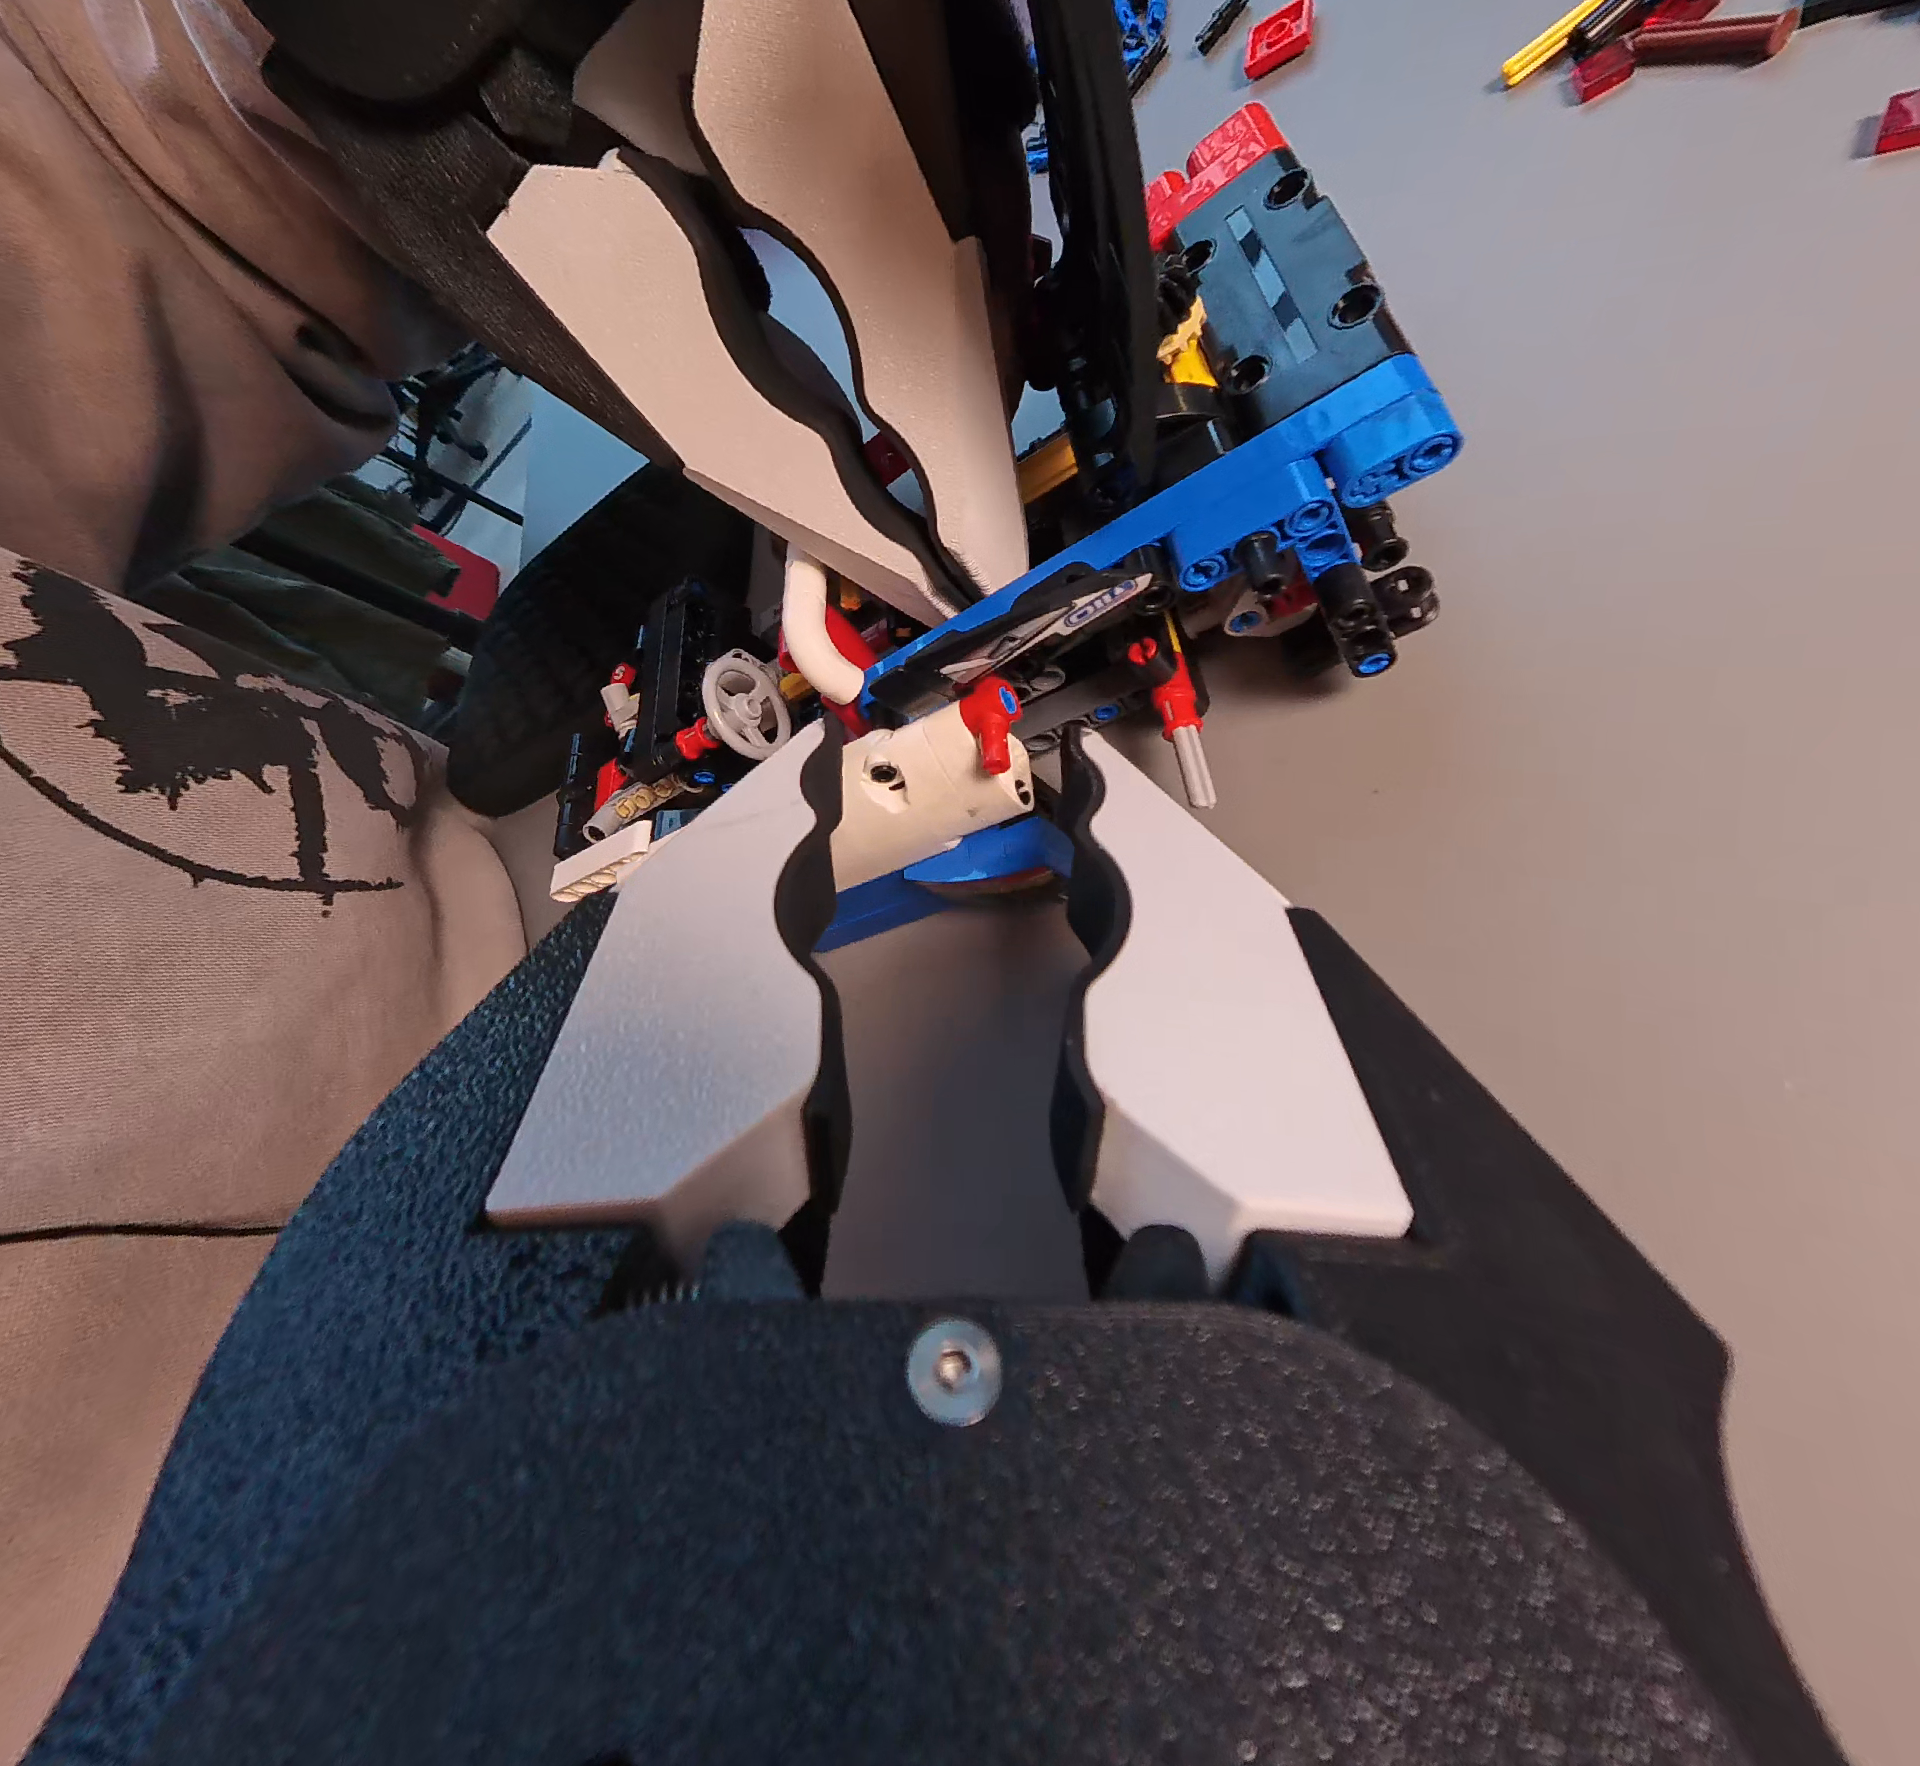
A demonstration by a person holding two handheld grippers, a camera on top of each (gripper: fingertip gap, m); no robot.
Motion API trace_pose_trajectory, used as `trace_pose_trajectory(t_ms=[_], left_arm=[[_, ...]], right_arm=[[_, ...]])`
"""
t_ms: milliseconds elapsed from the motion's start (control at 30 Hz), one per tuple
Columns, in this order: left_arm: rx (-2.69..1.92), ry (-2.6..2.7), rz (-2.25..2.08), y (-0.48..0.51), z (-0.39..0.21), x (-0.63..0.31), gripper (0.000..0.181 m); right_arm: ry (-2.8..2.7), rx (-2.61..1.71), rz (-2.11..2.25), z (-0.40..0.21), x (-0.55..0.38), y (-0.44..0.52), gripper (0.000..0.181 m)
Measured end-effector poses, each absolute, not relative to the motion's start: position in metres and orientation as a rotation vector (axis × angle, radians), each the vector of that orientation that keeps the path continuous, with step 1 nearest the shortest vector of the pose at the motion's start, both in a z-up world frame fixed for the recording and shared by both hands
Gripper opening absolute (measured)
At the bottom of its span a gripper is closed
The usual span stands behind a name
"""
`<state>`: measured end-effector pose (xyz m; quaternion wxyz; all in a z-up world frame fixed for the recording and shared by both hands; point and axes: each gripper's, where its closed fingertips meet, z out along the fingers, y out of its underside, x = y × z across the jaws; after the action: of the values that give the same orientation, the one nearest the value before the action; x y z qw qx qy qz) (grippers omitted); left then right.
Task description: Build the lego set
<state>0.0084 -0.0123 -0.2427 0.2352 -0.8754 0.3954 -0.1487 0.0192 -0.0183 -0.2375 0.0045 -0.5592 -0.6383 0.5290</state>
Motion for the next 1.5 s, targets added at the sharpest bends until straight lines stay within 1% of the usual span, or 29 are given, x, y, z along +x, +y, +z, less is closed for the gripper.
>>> trace_pose_trajectory(t_ms=[200, 367, 533, 633, 700, 767, 833, 1000, 1067, 1333, 1500], left_arm=[[-2.414, 1.086, -0.413, -0.013, -0.243, 0.009, 0.0], [-2.41, 1.084, -0.403, -0.012, -0.243, 0.009, 0.0], [-2.402, 1.085, -0.415, -0.012, -0.243, 0.009, 0.0], [-2.403, 1.086, -0.416, -0.012, -0.243, 0.009, 0.0], [-2.405, 1.088, -0.416, -0.012, -0.243, 0.009, 0.0], [-2.407, 1.091, -0.416, -0.012, -0.243, 0.01, 0.0], [-2.407, 1.094, -0.415, -0.012, -0.243, 0.01, 0.0], [-2.4, 1.093, -0.412, -0.012, -0.243, 0.012, 0.0], [-2.398, 1.091, -0.416, -0.012, -0.243, 0.012, 0.0], [-2.391, 1.092, -0.417, -0.011, -0.242, 0.012, 0.0], [-2.385, 1.101, -0.43, -0.012, -0.242, 0.013, 0.0]], right_arm=[[-2.013, -1.757, 1.609, -0.238, 0.018, -0.018, 0.04], [-2.001, -1.753, 1.627, -0.238, 0.016, -0.02, 0.035], [-1.989, -1.655, 1.72, -0.222, 0.022, -0.014, 0.043], [-2.081, -1.488, 1.602, -0.22, 0.032, -0.008, 0.034], [-2.124, -1.395, 1.479, -0.223, 0.035, -0.007, 0.032], [-2.12, -1.342, 1.442, -0.224, 0.035, -0.011, 0.031], [-2.096, -1.333, 1.372, -0.226, 0.03, -0.008, 0.025], [-2.093, -1.313, 1.297, -0.231, 0.028, -0.008, 0.029], [-2.078, -1.305, 1.269, -0.231, 0.027, -0.004, 0.027], [-2.056, -1.382, 1.436, -0.229, 0.027, -0.008, 0.018], [-2.057, -1.401, 1.499, -0.229, 0.027, -0.01, 0.017]])
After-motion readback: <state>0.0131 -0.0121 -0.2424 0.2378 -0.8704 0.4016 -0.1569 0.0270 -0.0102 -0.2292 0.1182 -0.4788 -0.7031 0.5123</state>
